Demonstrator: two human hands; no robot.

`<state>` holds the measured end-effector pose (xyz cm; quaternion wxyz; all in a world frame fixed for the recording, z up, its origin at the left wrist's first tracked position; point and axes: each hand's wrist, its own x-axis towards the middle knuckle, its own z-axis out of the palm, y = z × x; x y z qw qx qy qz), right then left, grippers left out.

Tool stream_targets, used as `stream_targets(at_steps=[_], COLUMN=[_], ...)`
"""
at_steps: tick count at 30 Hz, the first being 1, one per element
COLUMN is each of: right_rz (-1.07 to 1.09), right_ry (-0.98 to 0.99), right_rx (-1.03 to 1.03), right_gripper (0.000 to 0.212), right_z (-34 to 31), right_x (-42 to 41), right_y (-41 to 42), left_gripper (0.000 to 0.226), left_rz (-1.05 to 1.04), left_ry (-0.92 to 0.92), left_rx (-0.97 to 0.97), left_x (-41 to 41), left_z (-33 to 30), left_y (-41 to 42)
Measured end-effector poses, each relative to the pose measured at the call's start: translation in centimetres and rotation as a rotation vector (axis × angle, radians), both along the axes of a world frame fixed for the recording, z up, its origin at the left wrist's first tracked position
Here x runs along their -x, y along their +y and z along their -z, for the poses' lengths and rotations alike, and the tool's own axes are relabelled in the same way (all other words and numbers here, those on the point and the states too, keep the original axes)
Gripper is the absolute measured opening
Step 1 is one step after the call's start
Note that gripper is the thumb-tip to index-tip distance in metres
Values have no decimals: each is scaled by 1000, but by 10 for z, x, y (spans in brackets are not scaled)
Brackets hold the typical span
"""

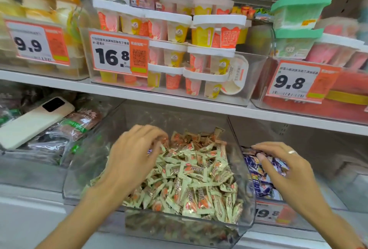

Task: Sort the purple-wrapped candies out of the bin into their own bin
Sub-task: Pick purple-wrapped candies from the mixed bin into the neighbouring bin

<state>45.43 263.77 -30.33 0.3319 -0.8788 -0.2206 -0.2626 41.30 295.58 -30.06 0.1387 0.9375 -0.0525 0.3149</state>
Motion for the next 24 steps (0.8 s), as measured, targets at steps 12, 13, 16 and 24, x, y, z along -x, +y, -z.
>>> stream_targets(at_steps=[12, 13, 16, 24], right_rz=[-403, -382, -334, -327], right_ry=[432, 447, 356, 168], right_rx=[739, 839, 813, 265], right_gripper=[48, 50, 29, 22], right_z=[5, 11, 17, -13], right_x=[-71, -75, -74, -20], right_y=[233, 238, 236, 155], left_gripper=[17, 20, 26, 19], left_rz=[-280, -276, -263, -279], left_ry=[-95, -96, -89, -79], left_rx=[-128, -125, -113, -134], left_x=[18, 18, 20, 20], left_z=[33, 33, 33, 33], left_y=[76, 76, 77, 76])
